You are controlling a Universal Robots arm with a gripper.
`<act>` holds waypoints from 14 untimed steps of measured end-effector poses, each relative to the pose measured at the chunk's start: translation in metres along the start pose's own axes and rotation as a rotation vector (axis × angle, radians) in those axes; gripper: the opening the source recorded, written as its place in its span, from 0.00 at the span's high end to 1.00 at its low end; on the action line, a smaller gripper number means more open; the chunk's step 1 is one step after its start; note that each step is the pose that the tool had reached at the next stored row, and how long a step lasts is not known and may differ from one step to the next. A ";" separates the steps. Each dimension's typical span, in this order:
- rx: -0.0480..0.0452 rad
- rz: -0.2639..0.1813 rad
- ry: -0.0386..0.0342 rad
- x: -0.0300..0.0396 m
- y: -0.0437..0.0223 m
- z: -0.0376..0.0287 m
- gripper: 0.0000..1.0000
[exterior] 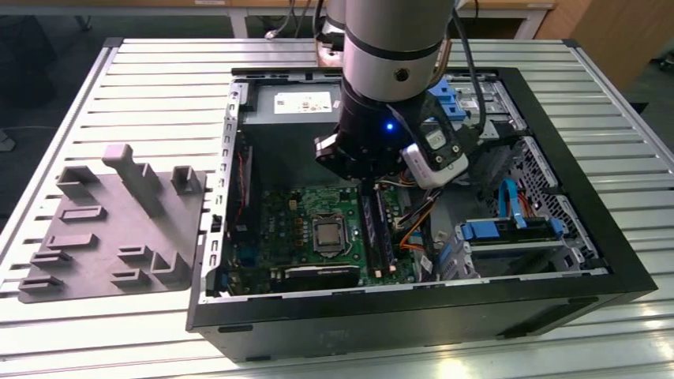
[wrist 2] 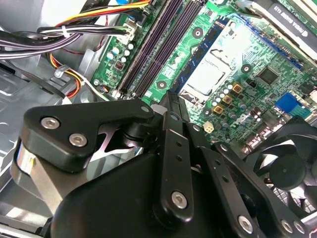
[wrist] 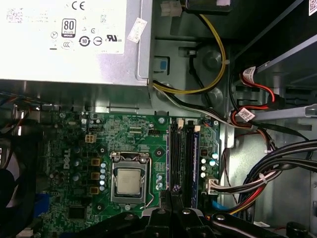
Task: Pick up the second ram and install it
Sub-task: 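Insert the second ram into the second slot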
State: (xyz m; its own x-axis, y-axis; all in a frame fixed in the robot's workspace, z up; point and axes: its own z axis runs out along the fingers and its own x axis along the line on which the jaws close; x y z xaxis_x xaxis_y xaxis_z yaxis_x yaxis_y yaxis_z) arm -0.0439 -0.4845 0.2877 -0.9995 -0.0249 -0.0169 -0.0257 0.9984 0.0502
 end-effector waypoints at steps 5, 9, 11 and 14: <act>-0.0022 0.001 0.0000 0.0001 0.0000 0.0008 0.89; -0.0048 0.001 -0.0001 0.0000 -0.0001 0.0019 0.89; -0.0050 0.001 -0.0002 0.0000 -0.0001 0.0021 0.89; -0.0051 0.001 -0.0002 0.0000 -0.0001 0.0029 0.89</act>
State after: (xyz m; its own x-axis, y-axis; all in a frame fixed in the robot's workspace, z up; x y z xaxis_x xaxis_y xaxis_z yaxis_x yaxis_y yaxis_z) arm -0.0439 -0.4845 0.2848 -0.9996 -0.0239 -0.0171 -0.0248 0.9982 0.0553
